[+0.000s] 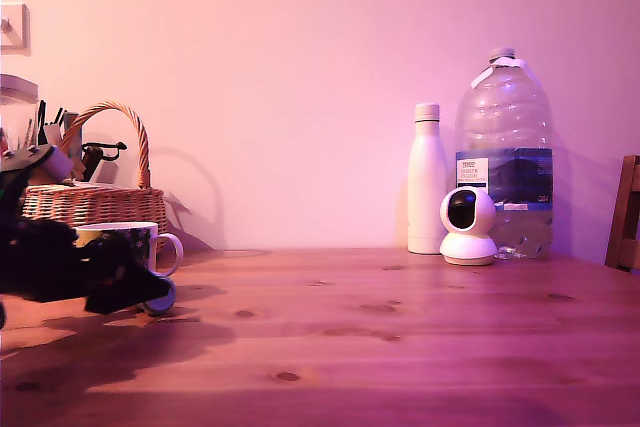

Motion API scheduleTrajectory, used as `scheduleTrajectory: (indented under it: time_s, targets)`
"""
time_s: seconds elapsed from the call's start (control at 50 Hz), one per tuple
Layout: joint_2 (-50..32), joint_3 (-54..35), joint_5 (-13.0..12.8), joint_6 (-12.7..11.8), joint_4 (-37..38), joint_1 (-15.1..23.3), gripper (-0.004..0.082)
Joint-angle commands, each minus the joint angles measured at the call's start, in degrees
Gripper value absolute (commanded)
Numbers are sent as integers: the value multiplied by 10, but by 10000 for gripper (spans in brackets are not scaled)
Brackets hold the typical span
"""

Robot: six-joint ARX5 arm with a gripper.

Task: Pick up the coffee capsules from the table one by one and drop them inside the nearest coffee cup

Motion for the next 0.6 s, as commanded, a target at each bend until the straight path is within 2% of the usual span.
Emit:
scheduleTrajectory:
  time_s: [0.0, 0.22, 0.58]
  targets:
    - [16, 9, 2, 0, -4, 3, 637]
    - [23, 41, 21, 0, -38, 4, 637]
    - [23, 55, 23, 1, -83, 4, 636]
